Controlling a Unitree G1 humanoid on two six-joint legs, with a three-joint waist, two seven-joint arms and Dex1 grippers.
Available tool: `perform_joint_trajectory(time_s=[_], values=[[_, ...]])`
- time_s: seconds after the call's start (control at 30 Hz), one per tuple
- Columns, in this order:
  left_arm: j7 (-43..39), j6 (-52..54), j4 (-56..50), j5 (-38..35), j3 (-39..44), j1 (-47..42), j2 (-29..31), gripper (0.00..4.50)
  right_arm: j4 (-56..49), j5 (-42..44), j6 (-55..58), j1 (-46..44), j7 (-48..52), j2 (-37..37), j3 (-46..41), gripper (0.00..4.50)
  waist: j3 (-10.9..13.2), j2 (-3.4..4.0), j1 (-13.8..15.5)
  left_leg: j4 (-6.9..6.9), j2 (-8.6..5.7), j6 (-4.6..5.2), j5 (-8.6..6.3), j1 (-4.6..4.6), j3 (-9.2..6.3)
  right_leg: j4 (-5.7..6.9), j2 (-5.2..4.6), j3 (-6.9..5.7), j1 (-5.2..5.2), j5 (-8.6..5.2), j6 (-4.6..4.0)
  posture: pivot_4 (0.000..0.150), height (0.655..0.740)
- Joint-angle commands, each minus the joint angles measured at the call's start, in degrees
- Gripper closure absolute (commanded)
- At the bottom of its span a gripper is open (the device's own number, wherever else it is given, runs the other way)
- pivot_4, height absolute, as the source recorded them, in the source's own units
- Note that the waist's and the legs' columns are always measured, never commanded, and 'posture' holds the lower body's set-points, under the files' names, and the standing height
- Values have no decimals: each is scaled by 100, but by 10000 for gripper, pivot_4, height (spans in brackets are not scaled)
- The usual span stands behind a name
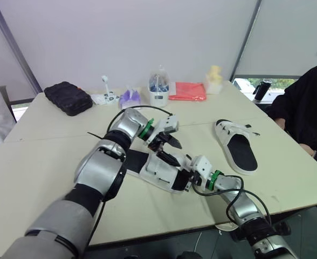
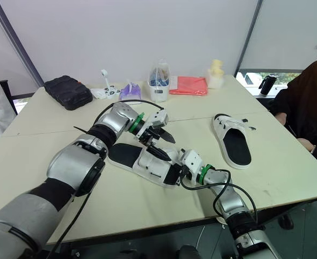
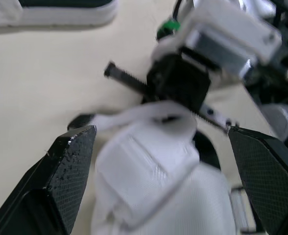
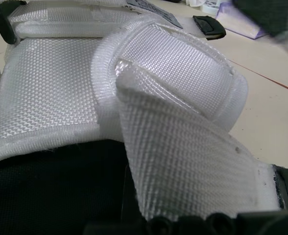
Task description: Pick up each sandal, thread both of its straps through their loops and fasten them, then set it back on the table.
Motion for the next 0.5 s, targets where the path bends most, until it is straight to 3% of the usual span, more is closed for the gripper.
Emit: perform_joint_trajectory(time_s=[0.03, 0.2, 0.5], values=[[184, -708, -224, 237, -150, 167, -24, 715, 483, -356, 483, 355, 94, -33, 299, 45000, 0, -1, 7, 0, 0, 0, 0, 0, 0, -1, -1, 0, 1, 0, 0, 1500, 7400], [857, -1818, -339, 623, -409, 446, 55, 715, 514, -346, 474, 329, 140, -68, 286, 45000, 0, 0, 22, 0, 0, 0, 0, -2, 0, -2, -2, 1, -1, 0, 0, 1500, 7400], [2032, -1520, -197, 324, 56, 357, -225, 715, 570, -351, 466, 258, 187, -70, 311, 45000, -1, 0, 43, 2, 0, 3, -2, 1, 0, -3, -1, 1, 3, 0, 1, 1500, 7400]])
